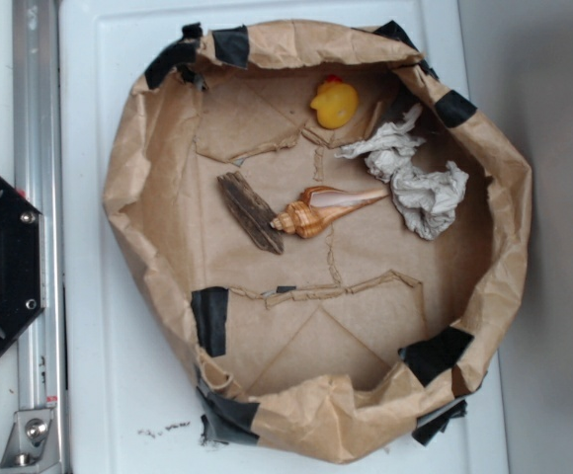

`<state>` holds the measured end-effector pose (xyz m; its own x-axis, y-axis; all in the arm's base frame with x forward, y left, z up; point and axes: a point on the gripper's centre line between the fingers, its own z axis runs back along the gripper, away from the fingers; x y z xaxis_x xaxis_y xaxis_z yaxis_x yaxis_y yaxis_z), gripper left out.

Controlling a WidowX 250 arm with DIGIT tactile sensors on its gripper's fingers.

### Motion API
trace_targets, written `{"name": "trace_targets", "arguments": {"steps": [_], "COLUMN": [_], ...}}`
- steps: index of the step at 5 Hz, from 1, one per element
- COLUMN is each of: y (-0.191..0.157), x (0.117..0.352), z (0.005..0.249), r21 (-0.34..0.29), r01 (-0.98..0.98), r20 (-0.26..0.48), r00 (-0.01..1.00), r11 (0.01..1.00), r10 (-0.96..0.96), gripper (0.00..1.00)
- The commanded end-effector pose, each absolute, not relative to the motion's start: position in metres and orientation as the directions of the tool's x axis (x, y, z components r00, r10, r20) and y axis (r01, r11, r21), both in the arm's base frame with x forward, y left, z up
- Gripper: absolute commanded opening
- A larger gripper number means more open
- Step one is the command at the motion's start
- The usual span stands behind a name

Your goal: Grab the wood chip.

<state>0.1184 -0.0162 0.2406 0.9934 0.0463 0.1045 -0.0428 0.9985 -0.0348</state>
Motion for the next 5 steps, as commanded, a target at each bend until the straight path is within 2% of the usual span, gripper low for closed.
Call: {"name": "trace_targets", "arguments": {"steps": [1, 2, 3, 4, 5], "y": [-0.016, -0.007, -0.004, 0.013, 0.033], "x": [0.118, 0.168, 0.220, 0.267, 0.272], "z": [0.241, 0.215, 0.194, 0.165, 0.131], "r21": [-0.035, 0.006, 0.132, 0.192, 0.135], "r01": [-0.043, 0.192, 0.275, 0.301, 0.364], "r20": [0.104, 0.176, 0.173, 0.111, 0.078], "r00": [0.993, 0.966, 0.940, 0.939, 0.923], "r11": [0.998, 0.981, 0.952, 0.934, 0.922], "r10": [0.046, -0.190, -0.295, -0.326, -0.376], "gripper": [1.00, 1.00, 1.00, 1.00, 1.00]}}
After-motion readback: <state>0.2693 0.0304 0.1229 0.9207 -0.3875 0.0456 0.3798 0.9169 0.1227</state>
